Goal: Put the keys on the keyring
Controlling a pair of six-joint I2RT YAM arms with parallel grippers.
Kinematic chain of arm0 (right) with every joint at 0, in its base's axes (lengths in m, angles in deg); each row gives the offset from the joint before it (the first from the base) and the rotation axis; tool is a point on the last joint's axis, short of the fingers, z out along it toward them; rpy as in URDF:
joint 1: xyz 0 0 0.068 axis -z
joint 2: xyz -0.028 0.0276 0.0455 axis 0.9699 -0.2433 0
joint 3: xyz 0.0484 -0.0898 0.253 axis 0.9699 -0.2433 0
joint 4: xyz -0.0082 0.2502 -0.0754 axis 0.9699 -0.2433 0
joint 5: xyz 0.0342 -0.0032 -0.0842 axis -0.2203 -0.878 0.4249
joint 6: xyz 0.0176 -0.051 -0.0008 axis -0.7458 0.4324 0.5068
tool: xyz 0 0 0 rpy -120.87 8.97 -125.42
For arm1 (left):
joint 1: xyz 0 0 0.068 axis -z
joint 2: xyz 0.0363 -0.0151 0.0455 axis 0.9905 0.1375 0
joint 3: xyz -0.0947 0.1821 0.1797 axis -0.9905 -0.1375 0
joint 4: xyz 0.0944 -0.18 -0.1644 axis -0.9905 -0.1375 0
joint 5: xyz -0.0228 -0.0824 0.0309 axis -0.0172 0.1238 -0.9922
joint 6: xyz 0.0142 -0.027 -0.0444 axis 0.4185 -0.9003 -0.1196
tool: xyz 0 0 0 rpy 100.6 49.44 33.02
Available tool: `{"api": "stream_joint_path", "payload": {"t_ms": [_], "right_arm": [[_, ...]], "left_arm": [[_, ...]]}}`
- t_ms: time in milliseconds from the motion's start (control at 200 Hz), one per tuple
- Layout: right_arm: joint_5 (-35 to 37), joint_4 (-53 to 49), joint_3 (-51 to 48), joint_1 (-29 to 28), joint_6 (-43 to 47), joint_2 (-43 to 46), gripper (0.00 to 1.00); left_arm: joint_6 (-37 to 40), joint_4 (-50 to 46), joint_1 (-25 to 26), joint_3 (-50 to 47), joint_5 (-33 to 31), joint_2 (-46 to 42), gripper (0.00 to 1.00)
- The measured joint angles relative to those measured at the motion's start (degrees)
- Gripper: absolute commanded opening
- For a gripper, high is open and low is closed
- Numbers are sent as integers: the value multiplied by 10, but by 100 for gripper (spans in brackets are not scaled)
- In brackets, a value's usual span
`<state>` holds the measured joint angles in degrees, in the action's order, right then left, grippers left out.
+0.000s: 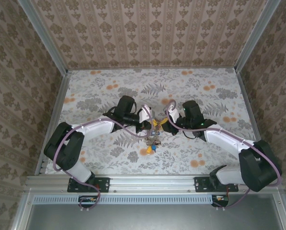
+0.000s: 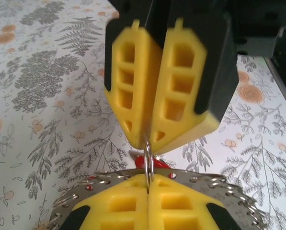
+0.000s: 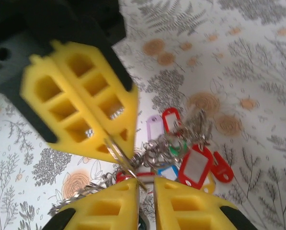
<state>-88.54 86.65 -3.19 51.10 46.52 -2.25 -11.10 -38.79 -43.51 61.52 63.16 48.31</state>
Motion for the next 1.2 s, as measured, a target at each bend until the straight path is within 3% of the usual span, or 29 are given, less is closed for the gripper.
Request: {"api": "stream_joint_path", "payload": {"t_ms": [190, 265, 435, 655, 815, 960, 1200], "right_arm": [[19, 19, -7, 5, -66, -12, 23], [35, 22, -9, 7, -84, -11, 12], [59, 15, -9, 31, -124, -3, 2], [63, -14, -9, 40, -158, 2, 10], [48, 2, -24, 41, -160, 68, 18], [-6, 25, -18, 40, -161, 80, 17], [-32, 36, -1, 33, -181, 5, 9]], "left_arm": [[-38, 65, 1, -26, -2, 0, 0], [-42, 73, 3, -27, -6, 0, 0], [-42, 74, 16, -26, -8, 0, 0], [-46, 92, 19, -26, -14, 5, 0], [-48, 96, 20, -26, -20, 5, 0], [-48, 97, 23, -26, -22, 5, 0], [-49, 100, 23, -26, -23, 5, 0]]}}
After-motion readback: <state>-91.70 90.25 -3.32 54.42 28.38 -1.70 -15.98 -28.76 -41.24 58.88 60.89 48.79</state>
